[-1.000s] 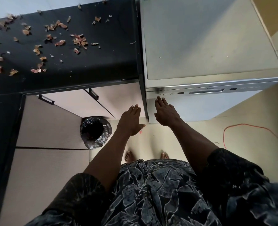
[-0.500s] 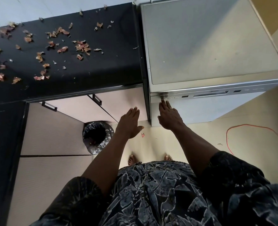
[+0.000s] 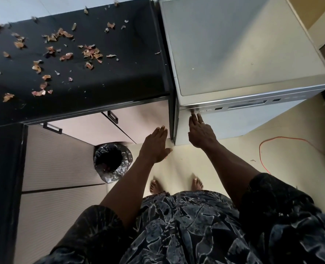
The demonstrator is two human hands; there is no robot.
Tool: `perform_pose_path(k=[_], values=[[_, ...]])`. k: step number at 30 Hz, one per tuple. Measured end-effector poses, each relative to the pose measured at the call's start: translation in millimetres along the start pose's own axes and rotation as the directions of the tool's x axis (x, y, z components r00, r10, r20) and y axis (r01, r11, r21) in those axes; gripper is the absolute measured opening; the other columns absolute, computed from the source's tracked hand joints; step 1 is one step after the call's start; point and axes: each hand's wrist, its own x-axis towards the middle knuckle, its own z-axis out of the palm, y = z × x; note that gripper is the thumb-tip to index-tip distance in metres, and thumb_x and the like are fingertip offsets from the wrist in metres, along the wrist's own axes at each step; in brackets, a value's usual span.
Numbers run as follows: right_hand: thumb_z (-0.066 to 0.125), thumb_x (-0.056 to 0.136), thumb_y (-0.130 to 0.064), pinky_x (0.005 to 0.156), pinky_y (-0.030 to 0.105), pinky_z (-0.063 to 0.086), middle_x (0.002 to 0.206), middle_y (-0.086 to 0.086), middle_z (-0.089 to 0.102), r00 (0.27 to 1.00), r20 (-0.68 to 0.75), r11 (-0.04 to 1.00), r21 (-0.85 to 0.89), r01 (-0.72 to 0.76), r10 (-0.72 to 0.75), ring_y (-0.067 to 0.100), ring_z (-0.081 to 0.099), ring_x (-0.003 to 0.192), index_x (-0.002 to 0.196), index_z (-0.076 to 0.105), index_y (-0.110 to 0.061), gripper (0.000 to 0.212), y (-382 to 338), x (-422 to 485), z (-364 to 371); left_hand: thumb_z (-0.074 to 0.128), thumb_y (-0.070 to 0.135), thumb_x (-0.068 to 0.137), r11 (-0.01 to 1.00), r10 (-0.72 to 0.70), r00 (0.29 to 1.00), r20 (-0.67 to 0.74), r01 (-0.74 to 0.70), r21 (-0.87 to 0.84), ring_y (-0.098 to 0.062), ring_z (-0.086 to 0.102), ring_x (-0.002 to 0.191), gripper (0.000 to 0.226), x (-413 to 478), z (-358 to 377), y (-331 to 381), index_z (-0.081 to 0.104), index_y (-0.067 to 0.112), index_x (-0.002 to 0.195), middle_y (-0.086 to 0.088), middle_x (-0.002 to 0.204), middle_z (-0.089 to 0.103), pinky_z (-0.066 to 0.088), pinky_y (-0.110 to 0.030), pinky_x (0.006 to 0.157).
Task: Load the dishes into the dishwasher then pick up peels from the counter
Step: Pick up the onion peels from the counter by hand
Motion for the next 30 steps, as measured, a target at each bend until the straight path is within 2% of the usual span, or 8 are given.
perform_pose_path(k=[8, 12, 15, 18, 22, 27, 30], values=[[0.04, 0.103, -0.02, 0.112, 0.052, 0.037, 0.17, 0.005, 0.003, 0.999, 0.035, 0.999, 0.033, 0.021, -0.022, 0.025, 0.003, 0.157, 0.159, 0.016, -0.003, 0.063, 10, -3, -25, 0.057, 0.046, 0.098, 0.998, -0.015, 0.998, -0.053, 0.018, 0.054, -0.025, 0.005, 0.156, 0.085, -13, 2, 15, 0.014, 0.008, 0.16, -0.008, 0.17, 0.006, 0.021, -0.044, 0.122], [0.043, 0.103, -0.025, 0.115, 0.05, 0.035, 0.169, 0.008, 0.011, 0.998, -0.026, 0.997, 0.054, 0.056, -0.055, 0.026, 0.01, 0.156, 0.157, 0.023, -0.004, 0.06, 27, -21, -35, 0.055, 0.047, 0.098, 0.996, -0.065, 0.991, -0.118, 0.072, 0.058, -0.026, 0.008, 0.156, 0.081, -12, -5, 38, 0.018, 0.008, 0.159, -0.009, 0.169, 0.01, 0.022, -0.043, 0.121], [0.048, 0.102, -0.031, 0.116, 0.048, 0.032, 0.166, 0.013, 0.021, 0.992, -0.109, 0.996, 0.041, 0.075, -0.07, 0.031, 0.02, 0.153, 0.152, 0.033, -0.004, 0.058, 46, -43, -26, 0.053, 0.05, 0.099, 0.992, -0.123, 0.979, -0.165, 0.124, -0.008, -0.025, 0.009, 0.156, 0.08, -13, -4, 69, 0.02, 0.009, 0.159, -0.009, 0.169, 0.012, 0.02, -0.044, 0.122], [0.05, 0.102, -0.035, 0.118, 0.049, 0.027, 0.163, 0.017, 0.028, 0.979, -0.19, 0.995, 0.058, 0.086, -0.073, 0.034, 0.024, 0.151, 0.149, 0.037, -0.006, 0.057, 74, -70, -13, 0.048, 0.055, 0.1, 0.993, -0.119, 0.972, -0.201, 0.119, -0.014, -0.025, 0.009, 0.156, 0.08, -16, 3, 109, 0.02, 0.009, 0.159, -0.009, 0.169, 0.013, 0.018, -0.044, 0.123], [0.046, 0.104, -0.041, 0.122, 0.05, 0.02, 0.166, 0.014, 0.02, 0.963, -0.256, 0.989, 0.098, 0.108, -0.08, 0.031, 0.017, 0.154, 0.153, 0.03, -0.007, 0.062, 108, -96, 1, 0.042, 0.06, 0.1, 0.994, -0.109, 0.964, -0.244, 0.112, -0.002, -0.024, 0.006, 0.156, 0.082, -20, 13, 146, 0.019, 0.008, 0.159, -0.01, 0.169, 0.012, 0.015, -0.044, 0.124], [0.031, 0.106, -0.051, 0.125, 0.051, 0.005, 0.17, 0.006, 0.004, 0.973, -0.215, 0.988, 0.111, 0.104, -0.078, 0.025, -0.002, 0.157, 0.159, 0.018, -0.01, 0.069, 134, -118, 10, 0.018, 0.077, 0.09, 0.989, -0.135, 0.954, -0.268, 0.147, 0.026, -0.022, 0.001, 0.157, 0.097, -32, 30, 171, 0.017, 0.009, 0.16, -0.008, 0.169, 0.01, 0.007, -0.045, 0.126], [0.026, 0.105, -0.056, 0.125, 0.051, 0.002, 0.17, 0.005, 0.001, 0.98, -0.188, 0.984, 0.148, 0.099, -0.07, 0.023, -0.005, 0.157, 0.16, 0.014, -0.011, 0.072, 140, -124, 10, 0.02, 0.079, 0.091, 0.988, -0.145, 0.954, -0.261, 0.153, 0.007, -0.02, -0.003, 0.157, 0.098, -37, 34, 178, 0.012, 0.01, 0.161, -0.006, 0.17, 0.006, 0.004, -0.045, 0.126]])
